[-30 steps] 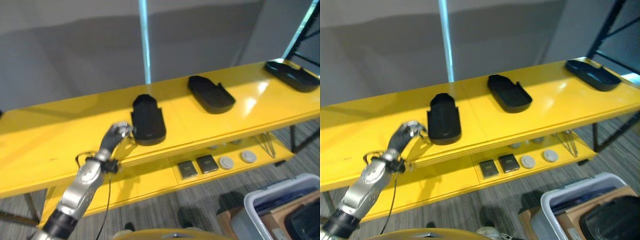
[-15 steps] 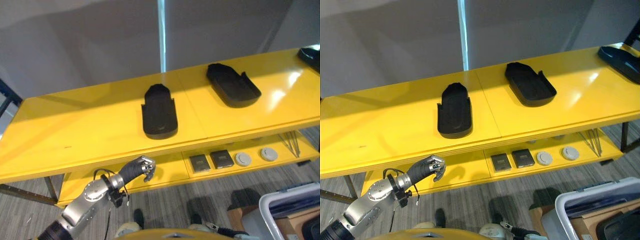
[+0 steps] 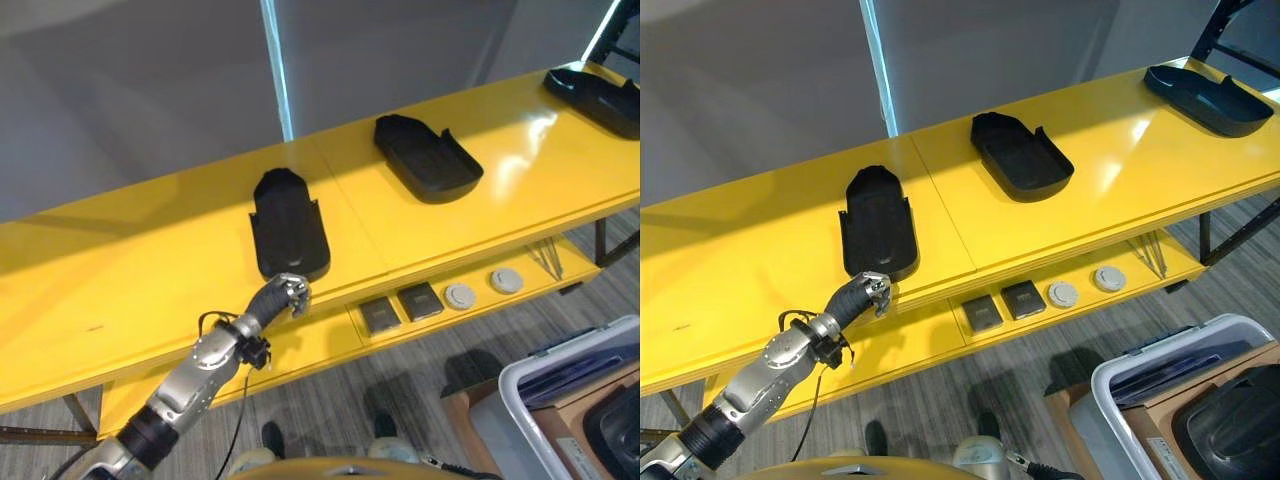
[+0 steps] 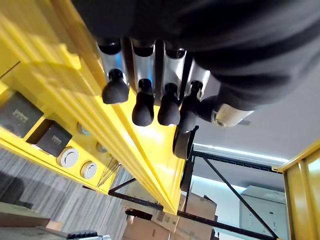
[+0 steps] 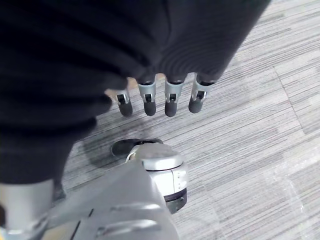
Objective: Move parts from the plastic box to the shelf.
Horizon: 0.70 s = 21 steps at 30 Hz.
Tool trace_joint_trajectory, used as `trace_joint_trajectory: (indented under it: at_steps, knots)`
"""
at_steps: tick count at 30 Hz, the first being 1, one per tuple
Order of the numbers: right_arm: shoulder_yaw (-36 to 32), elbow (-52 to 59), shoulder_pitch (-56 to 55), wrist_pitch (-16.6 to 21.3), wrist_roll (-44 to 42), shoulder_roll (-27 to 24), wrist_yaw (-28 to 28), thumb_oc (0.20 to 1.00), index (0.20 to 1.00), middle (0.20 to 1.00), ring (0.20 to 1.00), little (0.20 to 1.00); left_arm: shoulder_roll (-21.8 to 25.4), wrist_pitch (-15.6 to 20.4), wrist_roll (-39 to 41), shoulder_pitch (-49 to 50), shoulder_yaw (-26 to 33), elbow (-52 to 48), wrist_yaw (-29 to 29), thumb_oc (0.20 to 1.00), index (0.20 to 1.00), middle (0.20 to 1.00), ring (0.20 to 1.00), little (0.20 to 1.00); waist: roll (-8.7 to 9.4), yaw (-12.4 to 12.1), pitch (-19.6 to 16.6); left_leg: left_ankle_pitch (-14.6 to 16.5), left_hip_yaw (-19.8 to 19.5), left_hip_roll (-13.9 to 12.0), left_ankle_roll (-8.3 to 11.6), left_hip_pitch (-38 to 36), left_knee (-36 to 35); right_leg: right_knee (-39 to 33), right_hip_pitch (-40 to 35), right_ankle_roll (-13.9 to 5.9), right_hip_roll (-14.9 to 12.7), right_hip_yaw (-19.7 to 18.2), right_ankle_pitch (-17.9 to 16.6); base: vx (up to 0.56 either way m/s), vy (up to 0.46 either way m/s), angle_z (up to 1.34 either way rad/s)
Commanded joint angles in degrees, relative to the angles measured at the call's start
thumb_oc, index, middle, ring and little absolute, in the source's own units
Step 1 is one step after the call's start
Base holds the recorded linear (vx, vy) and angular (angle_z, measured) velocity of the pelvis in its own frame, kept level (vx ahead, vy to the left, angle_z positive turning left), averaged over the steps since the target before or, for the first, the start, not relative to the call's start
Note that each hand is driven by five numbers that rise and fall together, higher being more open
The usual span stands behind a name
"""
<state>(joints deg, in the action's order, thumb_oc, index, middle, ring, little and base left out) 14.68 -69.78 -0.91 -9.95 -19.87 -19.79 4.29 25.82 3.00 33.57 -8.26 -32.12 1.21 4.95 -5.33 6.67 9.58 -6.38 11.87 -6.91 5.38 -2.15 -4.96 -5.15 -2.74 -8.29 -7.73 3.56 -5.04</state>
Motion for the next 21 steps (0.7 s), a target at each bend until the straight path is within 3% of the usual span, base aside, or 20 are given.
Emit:
trace_joint_trajectory:
  at_steps: [1,10,20,21]
  knots:
    - [2.1,0.5,1.1,-1.0,1.4,0.1,-0.8,1.0,1.0,1.0,1.0,1.0,-0.7,3.4,-0.3,-6.4,1.0,1.2,-2.8,0.2,0.2,0.2,0.2,0.2,0.85,0.9,4.4,9.5,1.4,1.5,-2.2,-2.1,0.0,0.2,-0.8,2.07,1.4,0.9,6.0,0.0,0.014,-0.16]
    - [2.0,1.9,0.4,-0.6,2.8,-1.1,-0.5,1.0,1.0,1.0,1.0,1.0,-3.5,3.9,-3.3,-11.8,1.9,8.6,-8.0,0.2,0.2,0.2,0.2,0.2,0.35,3.8,6.7,9.3,2.1,1.6,-1.83,-1.8,0.0,0.2,0.4,1.92,1.6,-1.4,5.7,0.03,0.016,-0.08]
    - [1.8,2.2,-0.8,0.0,4.0,-1.0,-0.3,1.0,1.0,1.0,1.0,1.0,-3.7,4.9,-2.0,-12.1,4.1,9.5,-8.7,0.2,0.2,0.2,0.2,0.2,0.74,3.9,6.3,9.5,2.2,1.5,-1.67,-2.9,0.0,0.2,-0.6,2.12,1.7,-1.2,6.1,0.01,0.001,-0.03]
    - [1.8,2.0,-0.8,0.1,4.0,-0.6,-0.4,1.0,1.0,1.0,1.0,1.0,-3.6,8.0,-2.1,-11.4,4.7,8.4,-7.9,0.2,0.2,0.2,0.2,0.2,0.93,3.4,5.8,9.7,2.1,1.4,-1.65,-3.2,0.0,0.2,-1.1,2.24,1.8,-0.8,6.4,-0.03,-0.003,0.01]
